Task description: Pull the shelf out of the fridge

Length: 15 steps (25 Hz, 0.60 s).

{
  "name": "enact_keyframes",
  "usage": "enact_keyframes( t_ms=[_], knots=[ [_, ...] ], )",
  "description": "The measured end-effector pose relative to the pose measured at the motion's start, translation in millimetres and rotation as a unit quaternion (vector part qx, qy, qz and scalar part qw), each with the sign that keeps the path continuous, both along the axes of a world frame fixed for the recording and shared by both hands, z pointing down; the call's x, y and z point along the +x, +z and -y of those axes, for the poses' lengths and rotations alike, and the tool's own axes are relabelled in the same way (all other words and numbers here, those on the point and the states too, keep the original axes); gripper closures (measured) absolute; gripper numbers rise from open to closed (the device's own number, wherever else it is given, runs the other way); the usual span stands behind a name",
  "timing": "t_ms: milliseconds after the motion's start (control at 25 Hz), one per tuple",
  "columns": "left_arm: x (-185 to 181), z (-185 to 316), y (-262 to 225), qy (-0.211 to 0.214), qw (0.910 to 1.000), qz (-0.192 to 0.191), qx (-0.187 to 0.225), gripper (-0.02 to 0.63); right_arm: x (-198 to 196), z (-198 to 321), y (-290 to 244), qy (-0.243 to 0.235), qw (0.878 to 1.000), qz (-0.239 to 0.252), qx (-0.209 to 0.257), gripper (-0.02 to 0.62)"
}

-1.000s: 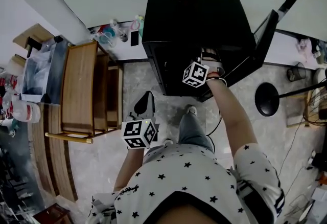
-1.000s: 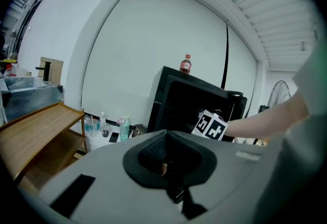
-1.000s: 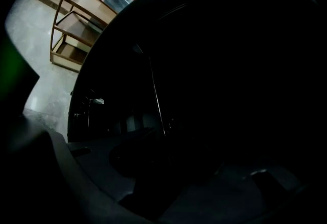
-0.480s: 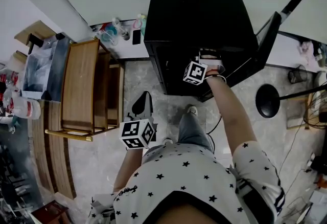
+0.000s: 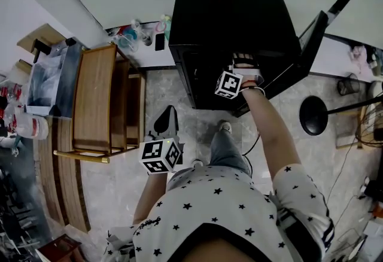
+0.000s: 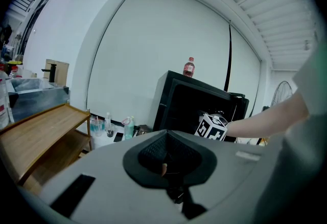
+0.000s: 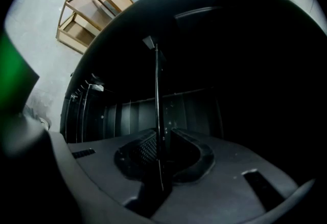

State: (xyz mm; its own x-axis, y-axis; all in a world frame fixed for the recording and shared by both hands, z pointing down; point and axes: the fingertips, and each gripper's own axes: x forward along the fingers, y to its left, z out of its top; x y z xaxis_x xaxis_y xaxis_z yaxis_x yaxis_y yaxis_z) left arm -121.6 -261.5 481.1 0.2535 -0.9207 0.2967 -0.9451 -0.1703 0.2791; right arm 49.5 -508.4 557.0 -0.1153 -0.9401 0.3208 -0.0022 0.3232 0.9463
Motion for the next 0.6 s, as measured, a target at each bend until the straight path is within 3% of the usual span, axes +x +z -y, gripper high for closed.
enact_keyframes(
  t_ms=[600],
  knots=[
    [-1, -11, -12, -0.017, 0.9998, -0.009, 0.002, 0.594, 0, -32, 4, -0.006, 1.000, -0.001, -0.014, 0.548]
  ],
)
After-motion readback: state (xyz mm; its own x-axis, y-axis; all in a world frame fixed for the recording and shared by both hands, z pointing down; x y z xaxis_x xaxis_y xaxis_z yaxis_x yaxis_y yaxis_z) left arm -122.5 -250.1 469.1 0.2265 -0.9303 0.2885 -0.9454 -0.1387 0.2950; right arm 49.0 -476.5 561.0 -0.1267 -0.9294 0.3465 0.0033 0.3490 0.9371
